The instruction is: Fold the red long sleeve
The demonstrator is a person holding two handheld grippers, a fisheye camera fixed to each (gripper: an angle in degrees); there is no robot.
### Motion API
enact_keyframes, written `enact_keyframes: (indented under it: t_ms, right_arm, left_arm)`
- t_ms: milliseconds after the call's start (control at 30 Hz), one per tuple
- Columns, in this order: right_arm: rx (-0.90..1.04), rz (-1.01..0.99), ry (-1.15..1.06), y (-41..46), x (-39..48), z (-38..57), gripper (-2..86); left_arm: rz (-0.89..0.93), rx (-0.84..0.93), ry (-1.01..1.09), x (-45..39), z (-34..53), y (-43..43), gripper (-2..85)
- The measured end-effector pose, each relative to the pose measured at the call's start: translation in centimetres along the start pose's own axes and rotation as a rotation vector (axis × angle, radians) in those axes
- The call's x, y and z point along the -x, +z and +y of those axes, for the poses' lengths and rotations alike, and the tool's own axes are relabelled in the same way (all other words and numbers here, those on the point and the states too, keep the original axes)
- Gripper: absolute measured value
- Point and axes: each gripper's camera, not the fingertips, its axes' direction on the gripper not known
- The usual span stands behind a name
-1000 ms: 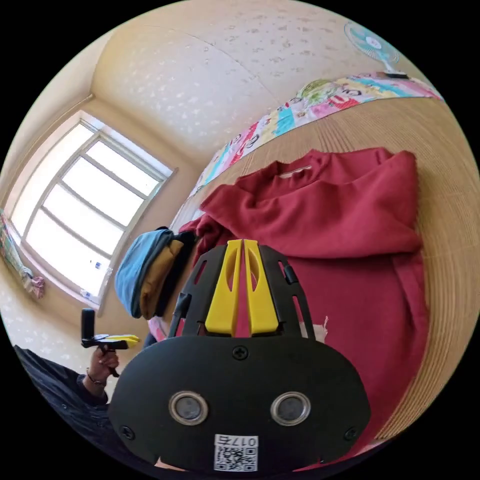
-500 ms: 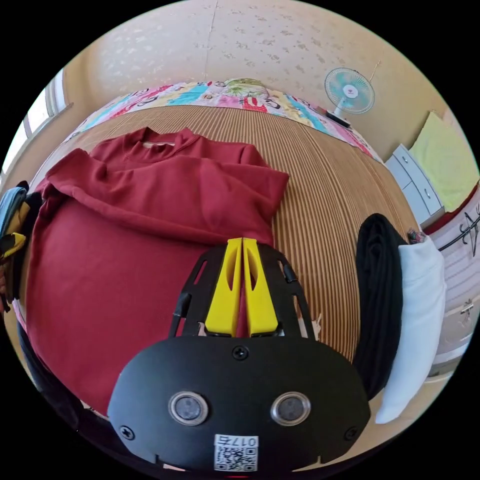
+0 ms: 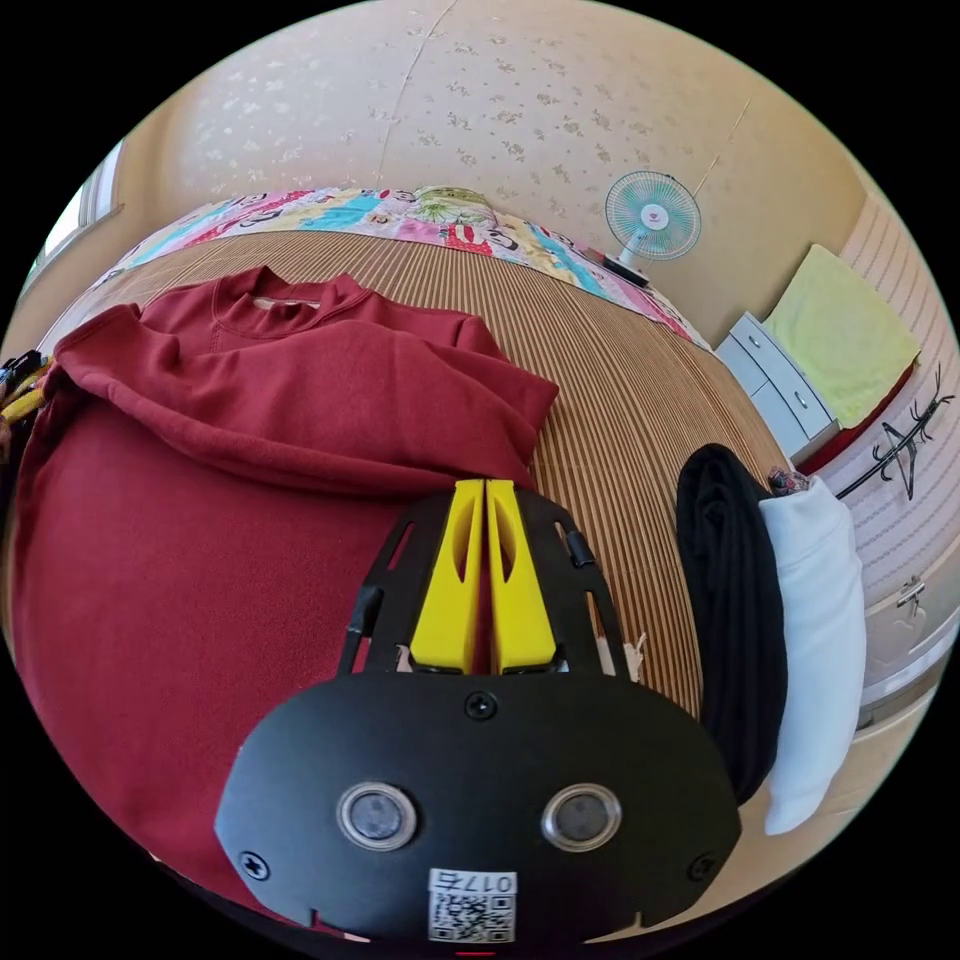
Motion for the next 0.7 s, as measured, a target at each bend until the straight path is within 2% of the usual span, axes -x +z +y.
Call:
enact_keyframes:
  t_ms: [100,167,200,233,267,300,367,433,500,600,667,700]
  right_arm:
    - [-0.008,0.033,-0.013,0.5,0.8,0.7,0.2]
    - [-0.012,0.050,-0.020,0.8,1.1,1.0,0.2]
    - [-0.014,0.056,-0.021,1.0,1.1,1.2,0.2]
    - [-0.016,0.056,-0.021,1.1,1.1,1.4,0.3]
    - [-0.017,0.054,-0.020,1.2,1.0,1.5,0.3]
    - [-0.020,0.051,-0.018,1.3,0.9,1.7,0.4]
    - [-0.022,0.049,-0.019,1.4,0.7,1.9,0.6]
    - [-0.026,0.045,-0.020,1.5,0.4,2.1,1.0]
    - [-0.027,0.034,-0.018,1.6,0.0,2.3,1.6]
    - [-0.036,0.027,-0.012,1.8,-0.6,2.5,2.6]
    - [-0.037,0.037,-0.015,2.0,-0.7,2.4,2.9]
    - [-0.035,0.046,-0.018,2.1,-0.8,2.4,3.1]
  left_arm:
    - [-0.015,-0.245,0.240,-7.5,2.3,-3.5,5.0]
    - [0.037,-0.365,0.627,-16.1,7.9,-5.1,4.3]
    - [0.046,-0.372,0.736,-18.3,9.8,-5.0,4.2]
    - [0.044,-0.348,0.944,-22.4,14.0,-4.0,4.0]
    - [0.030,-0.253,1.133,-25.6,18.2,-1.6,4.0]
    - [0.023,-0.167,1.233,-27.0,20.5,0.2,4.0]
    - [-0.116,0.303,1.578,-29.1,29.8,10.1,3.9]
    - [-0.292,0.571,1.662,-26.8,35.4,16.9,4.0]
    - [-0.341,0.601,1.652,-23.9,38.1,19.6,4.0]
    - [-0.213,0.589,1.365,-20.6,36.5,19.2,4.2]
    - [-0.043,0.522,1.130,-17.7,33.4,16.8,3.8]
    - [-0.016,0.487,1.092,-17.0,32.7,16.1,3.6]
